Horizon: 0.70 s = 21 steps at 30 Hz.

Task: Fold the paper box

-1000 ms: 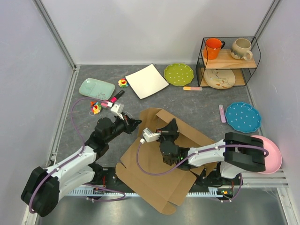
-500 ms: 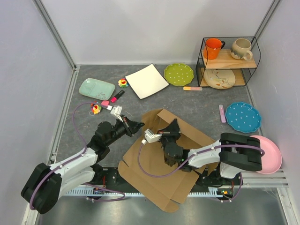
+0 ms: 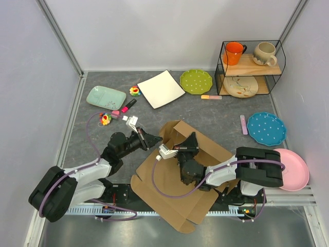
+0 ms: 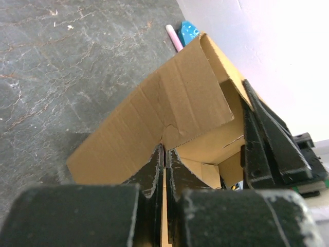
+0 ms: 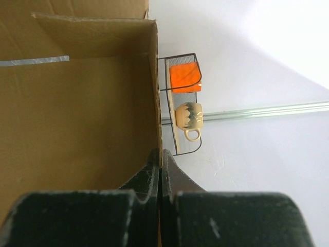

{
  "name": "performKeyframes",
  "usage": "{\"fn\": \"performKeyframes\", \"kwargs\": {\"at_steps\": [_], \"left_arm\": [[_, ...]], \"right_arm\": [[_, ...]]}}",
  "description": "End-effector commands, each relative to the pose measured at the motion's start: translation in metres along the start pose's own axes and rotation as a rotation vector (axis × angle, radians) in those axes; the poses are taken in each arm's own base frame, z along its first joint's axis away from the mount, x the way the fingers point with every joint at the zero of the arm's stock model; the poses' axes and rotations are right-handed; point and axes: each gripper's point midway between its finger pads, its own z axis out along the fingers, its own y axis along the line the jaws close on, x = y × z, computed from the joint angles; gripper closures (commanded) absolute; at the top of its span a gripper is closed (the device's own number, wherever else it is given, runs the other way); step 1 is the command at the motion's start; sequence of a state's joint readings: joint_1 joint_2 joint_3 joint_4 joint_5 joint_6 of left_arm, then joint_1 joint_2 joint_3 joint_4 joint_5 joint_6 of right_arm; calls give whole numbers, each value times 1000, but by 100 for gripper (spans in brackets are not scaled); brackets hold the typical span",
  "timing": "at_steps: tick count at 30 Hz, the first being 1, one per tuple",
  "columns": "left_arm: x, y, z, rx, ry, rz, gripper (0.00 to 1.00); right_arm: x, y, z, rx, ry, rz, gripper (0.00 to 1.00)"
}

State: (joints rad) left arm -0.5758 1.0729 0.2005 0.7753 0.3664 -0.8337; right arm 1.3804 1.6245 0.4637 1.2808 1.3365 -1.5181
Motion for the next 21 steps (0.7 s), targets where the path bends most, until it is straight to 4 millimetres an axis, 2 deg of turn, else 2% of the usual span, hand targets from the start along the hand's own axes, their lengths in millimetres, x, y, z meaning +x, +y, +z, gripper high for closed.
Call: {"fn": "performKeyframes", "kwargs": {"at_steps": [1, 8, 14, 17, 18, 19, 21], "left_arm": [[41, 21, -5, -60, 141, -68, 98], [53, 38, 8, -100, 195, -62, 98], [63, 22, 3, -23, 221, -96, 98], [59, 18, -2, -23, 202, -93, 98], [50, 11, -3, -9, 171, -68, 98], [51, 20, -6, -62, 173, -71, 98], [40, 16, -8, -69, 135, -20, 98]], "right_arm": [[0, 0, -12, 9, -22, 85, 100], [3, 6, -25, -3, -24, 68, 100], [8, 6, -31, -5, -14, 61, 100], [11, 6, -31, -5, -7, 64, 100], [10, 6, -32, -6, -8, 64, 100], [10, 6, -31, -5, -5, 64, 100], [10, 6, -32, -5, -8, 67, 100]]}}
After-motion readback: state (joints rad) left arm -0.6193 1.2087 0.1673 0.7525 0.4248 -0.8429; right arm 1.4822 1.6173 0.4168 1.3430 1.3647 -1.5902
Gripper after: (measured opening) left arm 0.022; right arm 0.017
